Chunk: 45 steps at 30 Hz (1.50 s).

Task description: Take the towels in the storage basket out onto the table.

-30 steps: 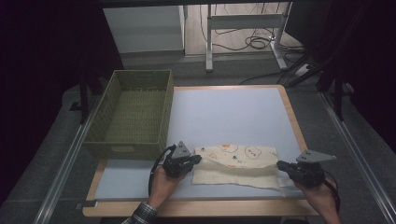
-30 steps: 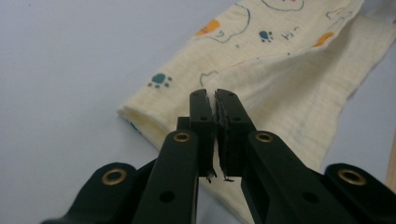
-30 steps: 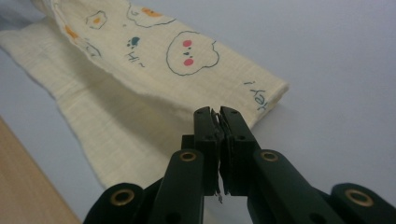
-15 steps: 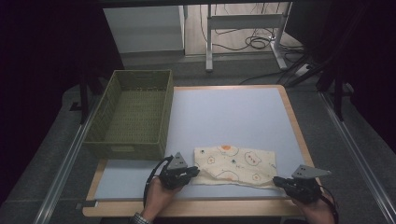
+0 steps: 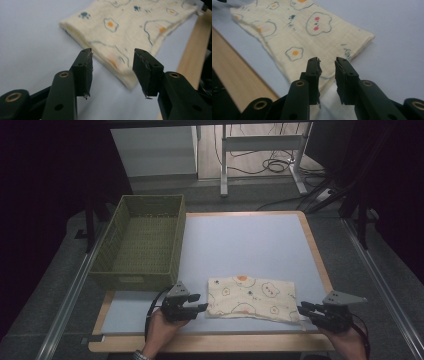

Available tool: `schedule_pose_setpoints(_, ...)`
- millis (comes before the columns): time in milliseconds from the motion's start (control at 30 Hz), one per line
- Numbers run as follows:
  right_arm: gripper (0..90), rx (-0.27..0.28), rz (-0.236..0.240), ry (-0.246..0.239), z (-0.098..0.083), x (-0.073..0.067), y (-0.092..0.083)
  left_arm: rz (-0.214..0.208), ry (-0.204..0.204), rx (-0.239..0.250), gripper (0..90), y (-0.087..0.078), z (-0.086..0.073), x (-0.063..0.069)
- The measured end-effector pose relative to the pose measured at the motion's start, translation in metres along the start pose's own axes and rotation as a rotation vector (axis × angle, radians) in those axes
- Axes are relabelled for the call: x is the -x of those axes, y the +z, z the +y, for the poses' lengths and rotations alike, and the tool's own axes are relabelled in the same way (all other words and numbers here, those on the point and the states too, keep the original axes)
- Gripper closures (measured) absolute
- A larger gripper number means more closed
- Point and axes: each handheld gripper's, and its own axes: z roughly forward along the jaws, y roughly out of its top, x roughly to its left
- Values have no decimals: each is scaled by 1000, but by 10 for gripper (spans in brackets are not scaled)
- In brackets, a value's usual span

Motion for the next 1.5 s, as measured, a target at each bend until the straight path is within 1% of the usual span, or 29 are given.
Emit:
schedule_pose_setpoints(67,713,1,-16,3,6,6,7,31,10,-6,498,9,10,-1)
schedule_pose_setpoints(100,711,4,-22,8,10,10,11,42,11,-8,513,12,13,-2)
schedule_pose_setpoints(200,712,9,-43,13,19,19,21,58,-7,0,569,25,28,-6)
schedule_pose_setpoints(233,716,4,-57,14,24,23,26,70,-5,-2,585,29,33,-8)
schedule_pose_setpoints(300,717,-1,-73,17,31,29,36,108,6,-10,606,36,41,-10)
schedule_pose_setpoints(333,717,-6,-78,20,34,32,39,127,-4,-9,613,41,46,-14)
schedule_pose_setpoints(367,717,-18,-94,18,38,36,47,133,-10,-13,621,43,48,-16)
schedule_pose_setpoints(433,713,-32,-110,17,40,40,54,177,-12,-25,620,49,51,-22)
schedule_pose_setpoints(467,703,-35,-116,21,41,43,58,180,-21,-38,619,53,52,-27)
schedule_pose_setpoints(533,655,-46,-123,29,41,47,65,174,-38,-52,601,61,51,-33)
schedule_pose_setpoints(567,629,-57,-128,30,40,49,68,172,-34,-65,591,64,50,-35)
schedule_pose_setpoints(633,620,-76,-131,28,39,51,73,173,-30,-83,579,69,49,-37)
schedule_pose_setpoints(667,620,-82,-130,27,38,51,74,163,-27,-93,579,72,47,-37)
schedule_pose_setpoints(700,628,-90,-129,22,36,51,76,164,-18,-93,579,73,46,-36)
schedule_pose_setpoints(733,661,-93,-126,24,35,50,77,174,1,-87,587,73,44,-33)
schedule_pose_setpoints(800,778,-92,-99,34,34,49,76,147,-5,-91,678,72,44,-32)
schedule_pose_setpoints(833,840,-98,-89,27,35,47,76,132,-5,-97,747,72,44,-31)
schedule_pose_setpoints(867,857,-106,-94,13,36,46,75,126,0,-103,806,71,45,-30)
schedule_pose_setpoints(900,864,-111,-102,-1,38,45,75,135,10,-100,826,70,45,-28)
schedule_pose_setpoints(933,866,-113,-110,-8,39,45,75,145,24,-80,833,67,46,-26)
schedule_pose_setpoints(1000,868,-101,-122,-11,43,47,73,137,17,-42,835,62,48,-25)
schedule_pose_setpoints(1133,868,-84,-130,2,56,60,75,135,13,-25,833,54,52,-21)
schedule_pose_setpoints(1200,868,-75,-140,-4,62,66,79,133,12,-22,832,51,52,-19)
schedule_pose_setpoints(1300,868,-75,-152,18,71,79,92,129,11,-33,832,52,49,-16)
schedule_pose_setpoints(1367,866,-80,-150,35,75,86,102,130,11,-38,830,53,45,-16)
schedule_pose_setpoints(1400,865,-88,-145,44,76,87,107,132,3,-38,827,53,44,-17)
schedule_pose_setpoints(1433,861,-94,-143,48,77,88,111,131,2,-35,810,53,44,-19)
schedule_pose_setpoints(1467,855,-93,-142,50,77,88,114,135,-4,-26,768,53,45,-21)
schedule_pose_setpoints(1500,838,-91,-142,49,78,88,114,144,-11,-22,699,53,46,-23)
